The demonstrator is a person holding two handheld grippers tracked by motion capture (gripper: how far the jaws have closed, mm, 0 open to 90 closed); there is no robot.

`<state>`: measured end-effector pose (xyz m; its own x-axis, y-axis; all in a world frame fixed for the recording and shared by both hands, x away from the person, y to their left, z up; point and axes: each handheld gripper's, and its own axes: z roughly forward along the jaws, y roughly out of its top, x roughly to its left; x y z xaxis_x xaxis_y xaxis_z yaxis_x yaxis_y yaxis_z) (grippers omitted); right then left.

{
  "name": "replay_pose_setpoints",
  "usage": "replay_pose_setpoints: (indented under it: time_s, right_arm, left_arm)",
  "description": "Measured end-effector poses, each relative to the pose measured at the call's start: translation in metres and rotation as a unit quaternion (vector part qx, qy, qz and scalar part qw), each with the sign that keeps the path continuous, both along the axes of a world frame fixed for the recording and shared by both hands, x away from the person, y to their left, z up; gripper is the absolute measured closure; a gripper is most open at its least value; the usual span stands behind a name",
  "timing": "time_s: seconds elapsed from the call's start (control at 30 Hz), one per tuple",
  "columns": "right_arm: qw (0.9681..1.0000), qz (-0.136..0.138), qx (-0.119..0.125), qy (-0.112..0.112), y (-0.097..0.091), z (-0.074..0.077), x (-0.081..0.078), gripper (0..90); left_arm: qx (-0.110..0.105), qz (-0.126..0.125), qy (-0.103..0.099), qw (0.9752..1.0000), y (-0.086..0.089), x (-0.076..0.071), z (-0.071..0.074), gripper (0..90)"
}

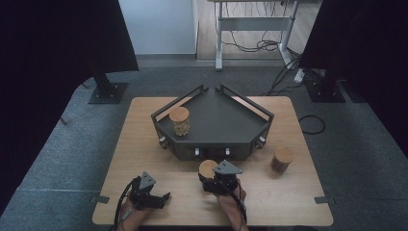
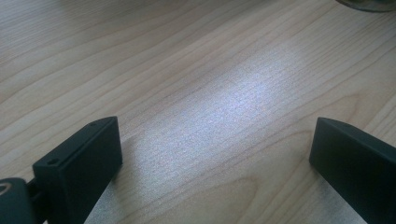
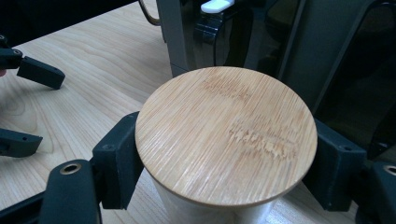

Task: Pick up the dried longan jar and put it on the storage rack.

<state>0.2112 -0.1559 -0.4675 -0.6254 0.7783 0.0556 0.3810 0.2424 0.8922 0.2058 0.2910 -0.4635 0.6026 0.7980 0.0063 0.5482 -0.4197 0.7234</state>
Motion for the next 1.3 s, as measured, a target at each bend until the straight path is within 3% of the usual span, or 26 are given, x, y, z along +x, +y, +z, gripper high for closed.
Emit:
replay_pose_setpoints:
  time_s: [0.3, 0.67, 1.3]
  right_arm:
    - [0.9999, -0.006, 0.005, -0.008, -0.002, 0.003, -0.005, 24.1]
    - [0.9998, 0.005, 0.003, -0.021, -0.003, 0.014, -0.010, 24.1]
    - [0.9997, 0.014, 0.000, -0.018, -0.006, 0.027, -0.010, 24.0]
  left_arm:
    - [0.000, 0.000, 0.000, 1.0000, 0.000, 0.000, 0.000, 2.3]
    - [0.000, 0.000, 0.000, 1.0000, 0.000, 0.000, 0.000, 2.3]
    - [0.000, 0.000, 0.000, 1.0000, 0.000, 0.000, 0.000, 2.3]
